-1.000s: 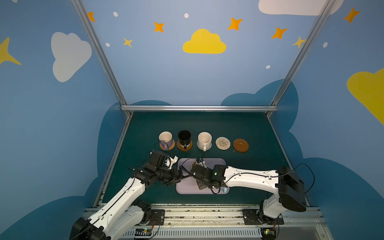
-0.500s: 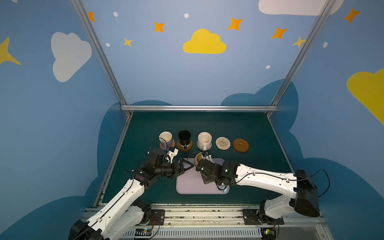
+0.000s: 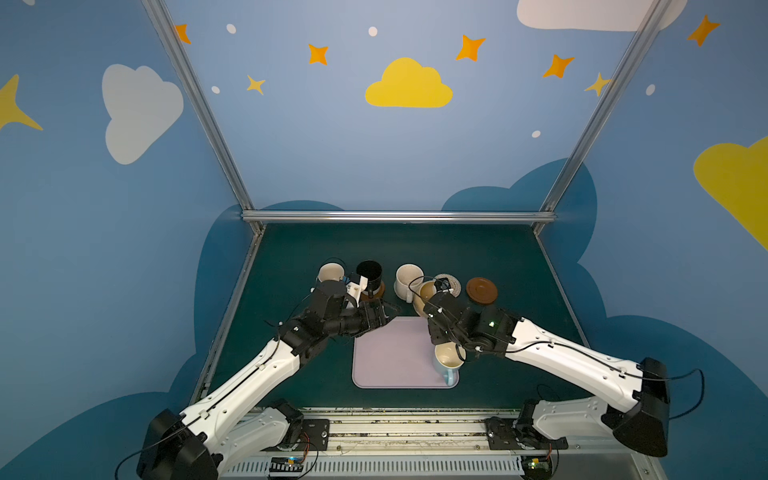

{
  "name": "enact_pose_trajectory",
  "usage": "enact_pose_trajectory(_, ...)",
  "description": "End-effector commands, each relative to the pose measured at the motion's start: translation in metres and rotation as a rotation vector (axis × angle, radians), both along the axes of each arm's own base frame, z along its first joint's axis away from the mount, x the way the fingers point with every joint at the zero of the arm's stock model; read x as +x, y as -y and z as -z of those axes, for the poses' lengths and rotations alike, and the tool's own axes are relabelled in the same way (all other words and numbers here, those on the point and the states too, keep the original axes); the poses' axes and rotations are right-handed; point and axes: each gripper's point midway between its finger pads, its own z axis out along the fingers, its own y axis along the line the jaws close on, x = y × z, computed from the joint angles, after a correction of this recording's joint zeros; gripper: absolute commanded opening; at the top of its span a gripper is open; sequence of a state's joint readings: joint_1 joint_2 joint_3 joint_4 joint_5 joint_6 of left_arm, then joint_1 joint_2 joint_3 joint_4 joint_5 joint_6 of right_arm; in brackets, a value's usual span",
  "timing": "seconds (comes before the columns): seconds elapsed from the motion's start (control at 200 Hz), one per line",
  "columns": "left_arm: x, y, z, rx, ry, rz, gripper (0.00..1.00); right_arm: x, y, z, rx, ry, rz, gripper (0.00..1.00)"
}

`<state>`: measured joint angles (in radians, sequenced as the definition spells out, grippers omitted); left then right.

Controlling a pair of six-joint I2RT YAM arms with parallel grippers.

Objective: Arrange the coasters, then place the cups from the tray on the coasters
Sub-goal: 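Lower the beige mug toward the multicolour coaster while the left gripper draws back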

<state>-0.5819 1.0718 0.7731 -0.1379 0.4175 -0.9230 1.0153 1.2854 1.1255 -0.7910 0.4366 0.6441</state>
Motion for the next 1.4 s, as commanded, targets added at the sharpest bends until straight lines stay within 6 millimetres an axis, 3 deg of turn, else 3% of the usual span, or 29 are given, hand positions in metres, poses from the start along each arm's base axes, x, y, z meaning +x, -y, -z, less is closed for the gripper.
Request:
enact_pose_trajectory(0.0,0.012,0.01,-0.008,0.031,0.049,0.001,1.0,0.019,0.01,-0.03,0.036,0.088,0.029,0.0)
enact_pose_trajectory(0.245,0.029,0.032,-0.018,0.046,0.083,0.015,1.0,0.046,0.029,-0.035,0.052,0.082,0.089,0.0)
enact_pose_trajectory(0.436,0.041,0.043,-0.022,0.061,0.103,0.01,1.0,0.065,0.037,-0.025,0.058,0.053,0.133,0.0)
enact_pose_trajectory(1.031,0.07,0.072,0.004,0.074,0.045,0.035,1.0,0.135,0.042,0.02,0.015,-0.02,0.243,0.0)
enact_pose_trajectory(1.397,0.082,0.078,0.023,0.093,0.042,0.023,1.0,0.164,0.035,0.041,-0.009,-0.055,0.266,0.0)
